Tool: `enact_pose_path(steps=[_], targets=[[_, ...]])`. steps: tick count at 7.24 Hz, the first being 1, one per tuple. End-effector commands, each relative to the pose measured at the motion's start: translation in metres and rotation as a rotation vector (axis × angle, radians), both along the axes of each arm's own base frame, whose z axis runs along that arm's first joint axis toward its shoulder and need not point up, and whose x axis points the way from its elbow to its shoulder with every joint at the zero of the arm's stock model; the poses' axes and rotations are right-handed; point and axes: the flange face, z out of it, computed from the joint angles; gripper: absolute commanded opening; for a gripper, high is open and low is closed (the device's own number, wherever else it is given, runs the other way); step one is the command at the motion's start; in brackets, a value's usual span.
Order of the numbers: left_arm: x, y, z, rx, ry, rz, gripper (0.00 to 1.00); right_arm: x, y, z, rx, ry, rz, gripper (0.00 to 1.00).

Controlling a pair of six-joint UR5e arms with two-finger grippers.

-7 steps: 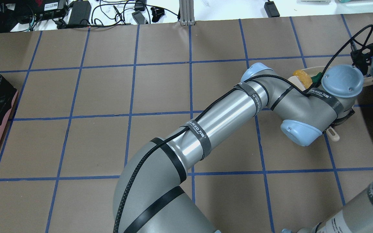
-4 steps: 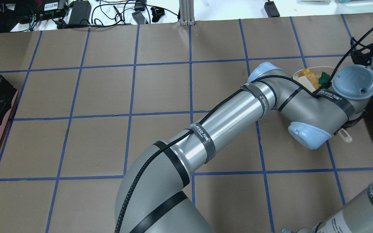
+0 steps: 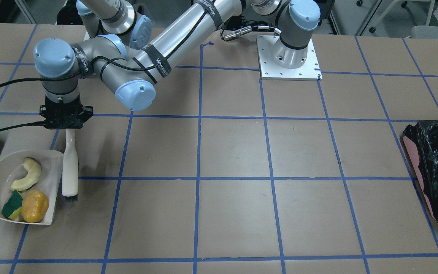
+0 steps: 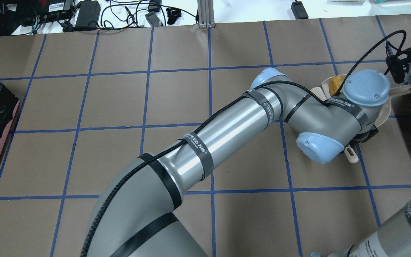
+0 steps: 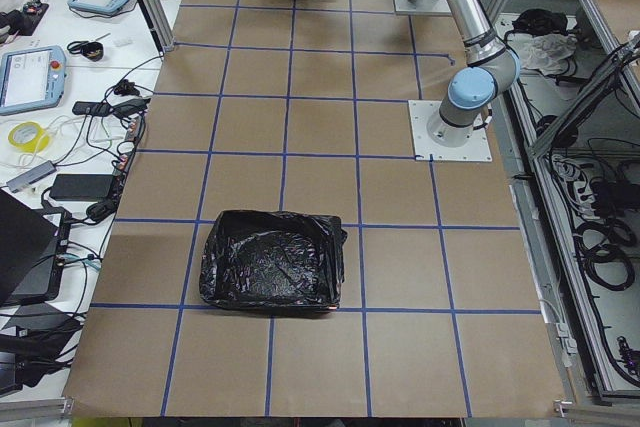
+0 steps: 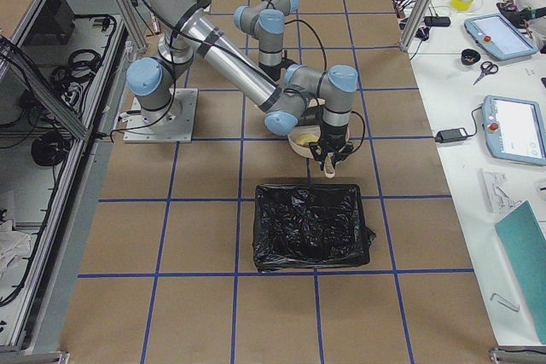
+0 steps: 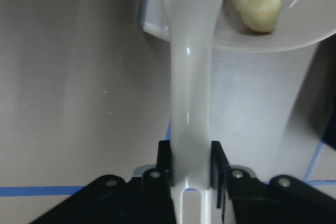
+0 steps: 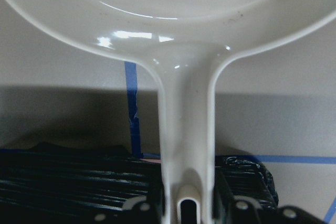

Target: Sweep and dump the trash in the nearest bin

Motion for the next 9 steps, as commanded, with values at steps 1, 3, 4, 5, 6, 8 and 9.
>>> enact_pose_path(steps=[1, 3, 4, 5, 6, 8, 9], targets=[[0.061, -0.040, 0.029, 0.048, -0.108, -0.039, 0.00, -0.003, -0.002, 0.004, -0.037, -0.046, -0.012, 0.00], [0.132, -0.073, 0.059, 0.080, -0.210, -0.081, 0.00, -0.011, 0.005, 0.011, -0.056, -0.103, -0.061, 0.00], [0.162, -0.072, 0.062, 0.087, -0.250, -0.137, 0.00, -0.026, 0.009, 0.020, -0.060, -0.150, -0.106, 0.00], [0.190, -0.064, 0.061, 0.106, -0.264, -0.168, 0.00, -0.032, 0.004, 0.032, -0.043, -0.196, -0.112, 0.00], [0.218, -0.051, 0.063, 0.113, -0.284, -0.217, 0.00, -0.034, -0.004, 0.058, -0.032, -0.267, -0.118, 0.00], [0.263, -0.003, 0.051, 0.156, -0.328, -0.271, 0.00, -0.061, -0.005, 0.116, 0.009, -0.333, -0.171, 0.00], [0.278, 0.021, 0.050, 0.164, -0.333, -0.266, 0.00, -0.100, 0.013, 0.128, -0.001, -0.379, -0.242, 0.00]])
